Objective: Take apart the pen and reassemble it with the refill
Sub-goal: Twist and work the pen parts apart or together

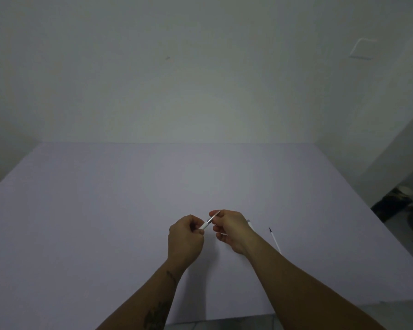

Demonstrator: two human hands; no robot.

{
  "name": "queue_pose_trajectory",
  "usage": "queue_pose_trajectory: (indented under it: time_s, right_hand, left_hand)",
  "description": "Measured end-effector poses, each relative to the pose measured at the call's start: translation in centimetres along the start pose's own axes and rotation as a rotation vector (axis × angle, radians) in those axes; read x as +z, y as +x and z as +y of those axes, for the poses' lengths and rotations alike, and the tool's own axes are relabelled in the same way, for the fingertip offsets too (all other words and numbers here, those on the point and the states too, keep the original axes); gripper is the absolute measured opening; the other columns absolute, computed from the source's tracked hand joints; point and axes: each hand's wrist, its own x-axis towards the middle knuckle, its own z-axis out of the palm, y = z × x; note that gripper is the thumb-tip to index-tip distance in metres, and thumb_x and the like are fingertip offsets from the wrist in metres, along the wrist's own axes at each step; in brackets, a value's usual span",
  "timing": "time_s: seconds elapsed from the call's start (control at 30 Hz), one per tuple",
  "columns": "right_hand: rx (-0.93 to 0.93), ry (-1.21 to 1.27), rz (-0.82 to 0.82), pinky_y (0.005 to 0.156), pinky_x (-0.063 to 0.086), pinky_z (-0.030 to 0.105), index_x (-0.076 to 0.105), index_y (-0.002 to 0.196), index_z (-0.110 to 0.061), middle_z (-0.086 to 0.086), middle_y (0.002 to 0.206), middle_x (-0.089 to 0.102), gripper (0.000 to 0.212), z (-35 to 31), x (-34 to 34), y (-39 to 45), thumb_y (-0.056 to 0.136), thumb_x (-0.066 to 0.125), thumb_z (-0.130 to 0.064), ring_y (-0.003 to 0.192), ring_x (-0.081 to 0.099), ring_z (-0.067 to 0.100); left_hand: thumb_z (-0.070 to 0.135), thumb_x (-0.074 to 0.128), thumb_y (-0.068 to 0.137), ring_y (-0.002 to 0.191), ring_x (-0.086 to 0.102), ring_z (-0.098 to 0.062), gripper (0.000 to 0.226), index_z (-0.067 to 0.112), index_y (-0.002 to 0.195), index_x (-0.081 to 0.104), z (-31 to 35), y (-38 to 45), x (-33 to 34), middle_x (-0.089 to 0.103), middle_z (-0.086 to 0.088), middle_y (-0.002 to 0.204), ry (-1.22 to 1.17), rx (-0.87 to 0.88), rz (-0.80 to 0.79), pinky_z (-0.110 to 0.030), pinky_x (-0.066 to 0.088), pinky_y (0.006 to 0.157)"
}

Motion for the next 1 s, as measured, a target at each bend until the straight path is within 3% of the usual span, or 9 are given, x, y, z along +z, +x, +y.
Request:
queue_pose_trajectory:
  time_s: [0.1,0.53,0.73,1.0]
  right_hand:
    - [0.01,0.016,-0.01,0.066,0.053,0.029,0.07,0.11,-0.011,0.009,0.095,0.065,0.019,0.2,-0.1,0.0,0.094,0.059,-0.01,0.084,0.061,0.02]
    - [-0.005,-0.01,-0.021,0.064,0.052,0.027,0.072,0.094,-0.013,0.006,0.089,0.064,0.013,0.5,-0.1,0.1,0.093,0.059,-0.014,0.08,0.06,0.019]
    - [0.017,0.031,-0.029,0.066,0.052,0.028,0.072,0.108,-0.012,0.008,0.091,0.064,0.02,0.3,-0.6,-0.1,0.092,0.06,-0.008,0.082,0.06,0.02]
    - [0.014,0.044,-0.011,0.066,0.054,0.028,0.073,0.104,-0.012,0.009,0.093,0.066,0.021,0.2,-1.1,-0.1,0.094,0.056,-0.005,0.081,0.06,0.019]
  left_hand:
    - [0.0,0.066,0.083,0.074,0.063,-0.015,0.018,0.017,0.087,0.071,-0.1,0.3,0.0,0.068,0.0,0.079,0.002,0.007,0.004,-0.028,0.055,0.073]
    - [0.0,0.066,0.081,0.075,0.065,-0.017,0.022,0.021,0.081,0.069,-0.3,0.5,0.2,0.069,0.001,0.078,0.028,0.03,0.002,-0.034,0.057,0.075]
    - [0.001,0.066,0.081,0.074,0.065,-0.017,0.023,0.025,0.078,0.067,-0.2,0.3,0.5,0.068,0.002,0.077,0.027,0.027,-0.001,-0.037,0.059,0.076]
    - [0.0,0.066,0.082,0.074,0.064,-0.016,0.019,0.019,0.082,0.069,0.2,0.2,1.0,0.068,-0.001,0.079,0.008,0.028,-0.017,-0.028,0.055,0.07]
